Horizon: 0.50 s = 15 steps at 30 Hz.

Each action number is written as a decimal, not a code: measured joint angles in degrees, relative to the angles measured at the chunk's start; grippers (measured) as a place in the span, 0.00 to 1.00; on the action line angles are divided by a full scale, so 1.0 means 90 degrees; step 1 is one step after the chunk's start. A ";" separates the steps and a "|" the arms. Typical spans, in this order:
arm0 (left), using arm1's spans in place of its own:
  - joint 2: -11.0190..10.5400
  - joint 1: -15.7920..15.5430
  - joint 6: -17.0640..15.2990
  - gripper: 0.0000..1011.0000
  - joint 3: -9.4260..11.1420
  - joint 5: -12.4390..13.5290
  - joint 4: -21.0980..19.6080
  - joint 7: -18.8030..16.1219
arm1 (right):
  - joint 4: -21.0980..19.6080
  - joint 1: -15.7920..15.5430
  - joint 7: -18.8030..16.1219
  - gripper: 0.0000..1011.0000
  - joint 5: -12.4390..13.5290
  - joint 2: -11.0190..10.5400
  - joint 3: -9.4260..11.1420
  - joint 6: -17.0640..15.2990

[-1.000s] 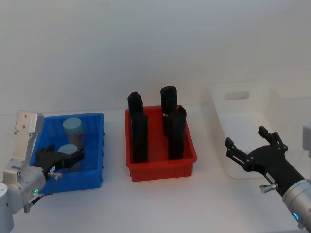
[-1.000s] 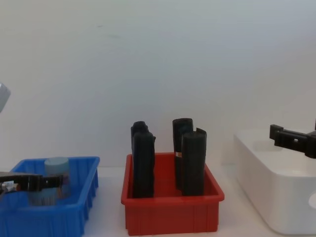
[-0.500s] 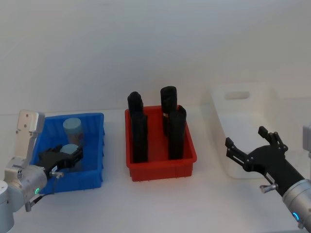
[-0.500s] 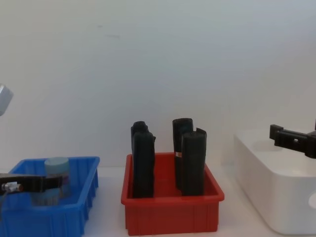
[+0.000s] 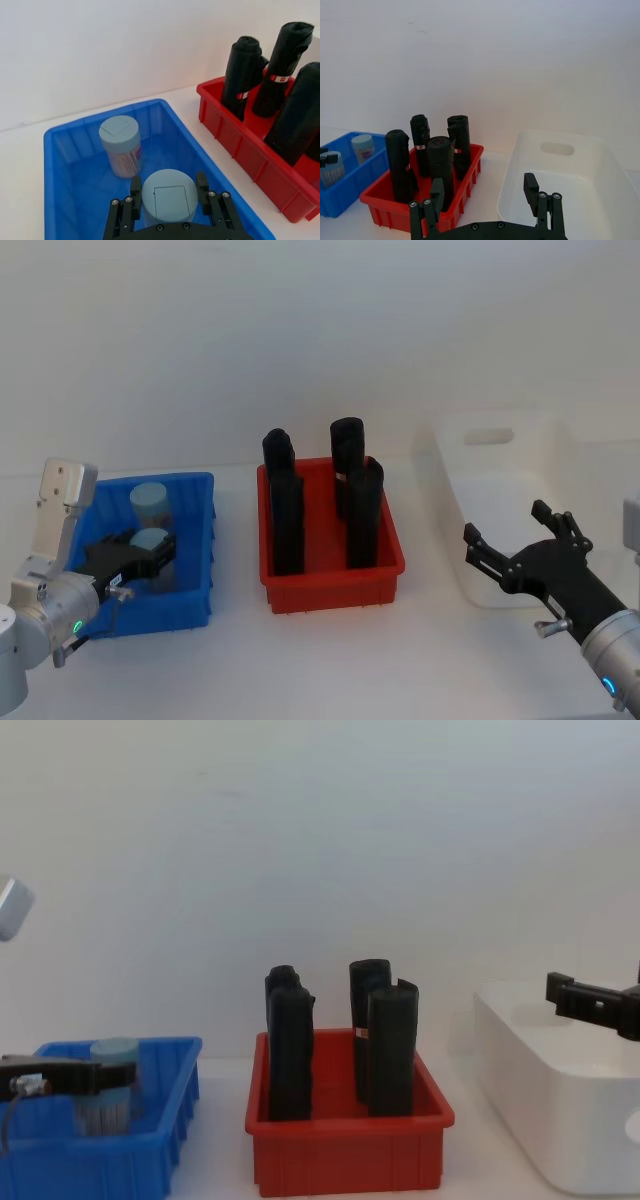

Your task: Pick the cotton swabs from the blue box and place them into the white box.

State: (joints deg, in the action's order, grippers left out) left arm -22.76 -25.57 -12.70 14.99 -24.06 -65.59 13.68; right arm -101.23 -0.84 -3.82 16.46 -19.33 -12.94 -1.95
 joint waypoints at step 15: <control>-0.0139 0.0126 0.0062 0.64 -0.0077 0.0158 -0.0891 0.0136 | 0.0000 0.0000 0.0000 0.99 0.0000 0.0000 0.0000 0.0000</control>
State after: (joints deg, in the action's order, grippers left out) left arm -24.02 -24.44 -12.14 14.29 -22.64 -73.61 14.90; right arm -101.23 -0.84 -3.83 16.46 -19.33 -12.94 -1.95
